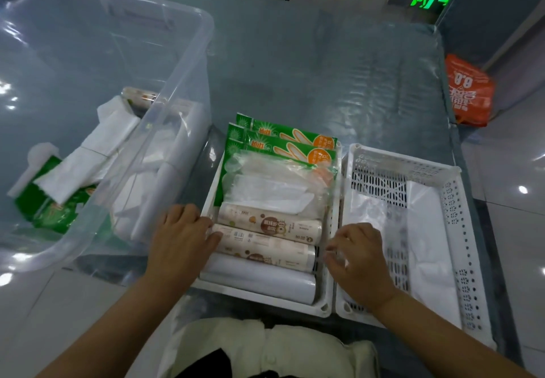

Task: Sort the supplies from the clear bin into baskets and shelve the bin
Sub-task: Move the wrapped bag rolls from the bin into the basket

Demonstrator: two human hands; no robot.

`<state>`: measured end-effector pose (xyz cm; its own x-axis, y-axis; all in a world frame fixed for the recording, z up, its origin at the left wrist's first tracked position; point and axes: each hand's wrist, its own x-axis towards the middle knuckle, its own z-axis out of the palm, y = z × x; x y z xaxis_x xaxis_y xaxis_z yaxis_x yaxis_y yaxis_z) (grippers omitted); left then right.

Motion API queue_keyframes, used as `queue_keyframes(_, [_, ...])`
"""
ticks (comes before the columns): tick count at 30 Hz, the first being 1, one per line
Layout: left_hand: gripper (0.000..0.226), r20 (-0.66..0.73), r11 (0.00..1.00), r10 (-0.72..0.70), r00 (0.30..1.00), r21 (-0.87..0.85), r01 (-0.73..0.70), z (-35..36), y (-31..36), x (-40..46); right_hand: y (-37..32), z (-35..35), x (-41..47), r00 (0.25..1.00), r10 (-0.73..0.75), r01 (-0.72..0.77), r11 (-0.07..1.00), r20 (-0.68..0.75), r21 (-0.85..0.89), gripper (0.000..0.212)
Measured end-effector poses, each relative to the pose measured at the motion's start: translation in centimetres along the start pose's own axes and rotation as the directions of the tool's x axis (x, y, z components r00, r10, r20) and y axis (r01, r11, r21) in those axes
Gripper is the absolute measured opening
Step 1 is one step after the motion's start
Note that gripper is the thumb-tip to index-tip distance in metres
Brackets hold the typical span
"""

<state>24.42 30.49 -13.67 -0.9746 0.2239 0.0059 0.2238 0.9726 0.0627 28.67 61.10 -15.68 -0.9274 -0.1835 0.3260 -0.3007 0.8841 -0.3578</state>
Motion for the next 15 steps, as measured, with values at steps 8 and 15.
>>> queue_keyframes(8, [0.03, 0.004, 0.991, -0.111, 0.994, -0.082, 0.111, 0.3, 0.7, -0.2, -1.2, 0.3, -0.3, 0.997, 0.063, -0.059, 0.996, 0.05, -0.066, 0.015])
queue_keyframes(15, [0.036, 0.071, 0.985, -0.086, 0.994, -0.144, 0.096, 0.3, 0.5, -0.7, -1.6, 0.0, -0.8, 0.989, 0.088, -0.074, 0.99, 0.116, -0.124, 0.024])
